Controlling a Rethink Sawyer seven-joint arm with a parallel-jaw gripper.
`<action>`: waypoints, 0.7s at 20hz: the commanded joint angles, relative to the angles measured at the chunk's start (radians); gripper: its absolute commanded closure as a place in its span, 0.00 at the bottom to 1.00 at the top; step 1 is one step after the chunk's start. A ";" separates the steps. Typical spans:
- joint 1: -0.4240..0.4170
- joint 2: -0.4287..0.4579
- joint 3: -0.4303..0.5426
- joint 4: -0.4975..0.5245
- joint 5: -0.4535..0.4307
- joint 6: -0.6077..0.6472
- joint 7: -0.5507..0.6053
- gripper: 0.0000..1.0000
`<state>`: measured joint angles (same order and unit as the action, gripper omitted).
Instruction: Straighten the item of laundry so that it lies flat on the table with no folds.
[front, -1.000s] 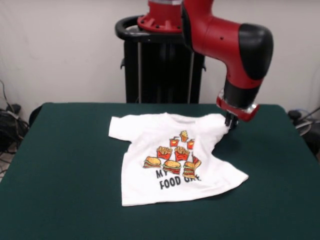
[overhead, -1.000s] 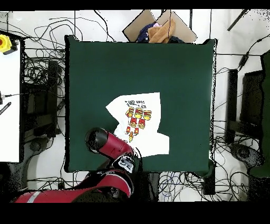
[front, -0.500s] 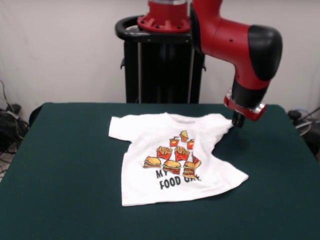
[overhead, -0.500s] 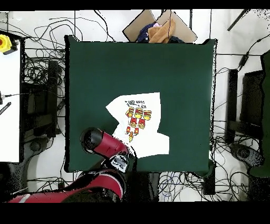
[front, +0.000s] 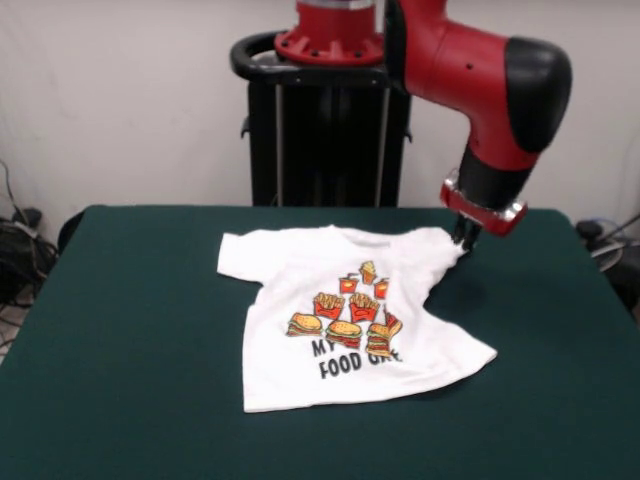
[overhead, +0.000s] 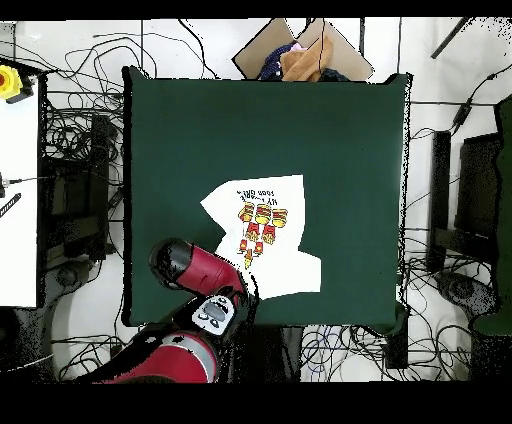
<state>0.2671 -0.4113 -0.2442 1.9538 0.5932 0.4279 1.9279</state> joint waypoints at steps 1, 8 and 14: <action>-0.017 0.014 -0.028 -0.085 0.018 -0.020 0.254 1.00; -0.069 0.002 -0.005 -0.055 0.003 -0.192 0.202 1.00; -0.085 0.043 -0.035 -0.094 -0.037 -0.273 0.166 1.00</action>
<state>0.2015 -0.4153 -0.2776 1.9470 0.5823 0.2228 1.9279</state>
